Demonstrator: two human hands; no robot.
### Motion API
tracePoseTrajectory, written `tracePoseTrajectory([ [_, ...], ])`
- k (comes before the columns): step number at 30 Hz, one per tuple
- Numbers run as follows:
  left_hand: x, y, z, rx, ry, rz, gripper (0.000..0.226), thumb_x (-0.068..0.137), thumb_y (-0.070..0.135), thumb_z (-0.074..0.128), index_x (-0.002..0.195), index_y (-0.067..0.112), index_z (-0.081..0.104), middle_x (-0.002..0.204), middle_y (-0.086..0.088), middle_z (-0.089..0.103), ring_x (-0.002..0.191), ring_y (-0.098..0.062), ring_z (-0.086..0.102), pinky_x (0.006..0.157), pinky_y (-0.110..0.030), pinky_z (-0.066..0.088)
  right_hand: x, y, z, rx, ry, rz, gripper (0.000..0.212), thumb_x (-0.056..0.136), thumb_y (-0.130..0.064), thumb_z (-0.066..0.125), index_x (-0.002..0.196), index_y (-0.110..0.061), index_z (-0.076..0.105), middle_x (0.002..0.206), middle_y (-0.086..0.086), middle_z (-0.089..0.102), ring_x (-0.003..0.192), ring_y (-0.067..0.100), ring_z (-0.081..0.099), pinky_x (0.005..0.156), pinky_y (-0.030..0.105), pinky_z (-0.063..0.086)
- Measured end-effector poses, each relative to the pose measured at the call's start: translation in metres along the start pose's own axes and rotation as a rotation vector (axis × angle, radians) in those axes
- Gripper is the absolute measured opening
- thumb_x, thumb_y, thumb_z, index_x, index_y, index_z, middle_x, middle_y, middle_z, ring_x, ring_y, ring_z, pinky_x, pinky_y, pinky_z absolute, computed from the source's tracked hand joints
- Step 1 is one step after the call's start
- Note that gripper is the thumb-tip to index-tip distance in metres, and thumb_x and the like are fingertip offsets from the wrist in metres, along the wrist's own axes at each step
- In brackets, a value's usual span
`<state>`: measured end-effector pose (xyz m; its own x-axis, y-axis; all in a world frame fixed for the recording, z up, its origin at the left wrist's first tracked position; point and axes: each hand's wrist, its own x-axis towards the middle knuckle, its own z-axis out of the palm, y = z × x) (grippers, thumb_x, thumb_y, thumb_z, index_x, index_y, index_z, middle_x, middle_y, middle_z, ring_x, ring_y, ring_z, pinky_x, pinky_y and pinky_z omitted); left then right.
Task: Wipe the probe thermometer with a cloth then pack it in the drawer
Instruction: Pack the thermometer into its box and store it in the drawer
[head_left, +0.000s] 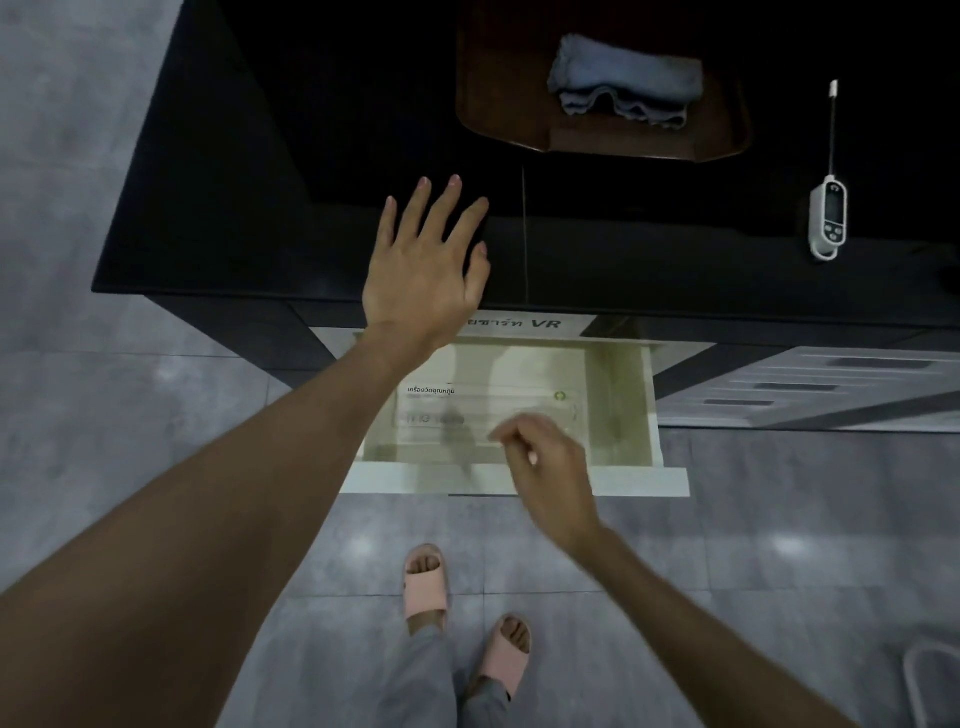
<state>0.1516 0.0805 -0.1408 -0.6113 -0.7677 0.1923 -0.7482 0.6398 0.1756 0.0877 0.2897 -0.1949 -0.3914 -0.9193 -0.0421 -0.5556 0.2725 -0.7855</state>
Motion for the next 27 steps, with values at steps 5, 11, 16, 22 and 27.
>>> tracePoseTrajectory([
  [5,0.000,0.000,0.002,0.006,0.006,0.004,0.053,0.098,0.039,0.025,0.146,0.025,0.040,0.156,-0.005,0.034,0.146,-0.028,0.024,0.120,-0.048,0.016,0.098,0.063,0.020,-0.593,-0.526,0.156,0.046,0.090,-0.028,0.059,0.131,-0.013,0.045,0.131,0.010,0.049,0.119,0.029,0.041,0.097,0.041,0.040],
  [11,0.000,-0.001,0.002,0.001,0.010,0.009,0.053,0.097,0.039,0.025,0.146,0.024,0.040,0.156,-0.006,0.035,0.146,-0.029,0.025,0.120,-0.049,0.017,0.110,0.084,0.038,-0.806,-0.664,0.122,0.064,0.087,-0.045,0.061,0.135,-0.012,0.036,0.138,0.010,0.042,0.122,0.030,0.037,0.098,0.043,0.035],
  [16,0.001,-0.001,0.002,0.000,0.010,0.009,0.053,0.097,0.038,0.026,0.146,0.024,0.041,0.155,-0.006,0.036,0.146,-0.029,0.026,0.119,-0.048,0.017,0.098,0.087,0.041,-0.792,-0.730,0.147,0.050,0.091,-0.042,0.056,0.126,-0.009,0.043,0.134,0.012,0.043,0.120,0.031,0.036,0.097,0.042,0.033],
  [22,0.000,-0.001,0.000,-0.002,-0.035,0.010,0.054,0.099,0.042,0.024,0.147,0.023,0.038,0.157,-0.006,0.032,0.147,-0.029,0.022,0.120,-0.049,0.015,0.087,0.074,0.027,-0.618,-0.697,0.113,0.018,0.093,-0.027,0.057,0.103,-0.012,0.054,0.114,0.006,0.059,0.108,0.027,0.051,0.087,0.037,0.042],
  [27,0.002,-0.004,-0.014,-0.037,-0.240,0.047,0.063,0.098,0.056,0.008,0.153,0.026,0.017,0.164,-0.002,0.006,0.150,-0.025,-0.002,0.121,-0.048,-0.001,0.070,0.025,-0.014,-0.439,-0.500,0.112,0.007,0.096,-0.025,0.052,0.096,-0.018,0.054,0.095,-0.005,0.062,0.084,0.015,0.054,0.067,0.031,0.044],
])
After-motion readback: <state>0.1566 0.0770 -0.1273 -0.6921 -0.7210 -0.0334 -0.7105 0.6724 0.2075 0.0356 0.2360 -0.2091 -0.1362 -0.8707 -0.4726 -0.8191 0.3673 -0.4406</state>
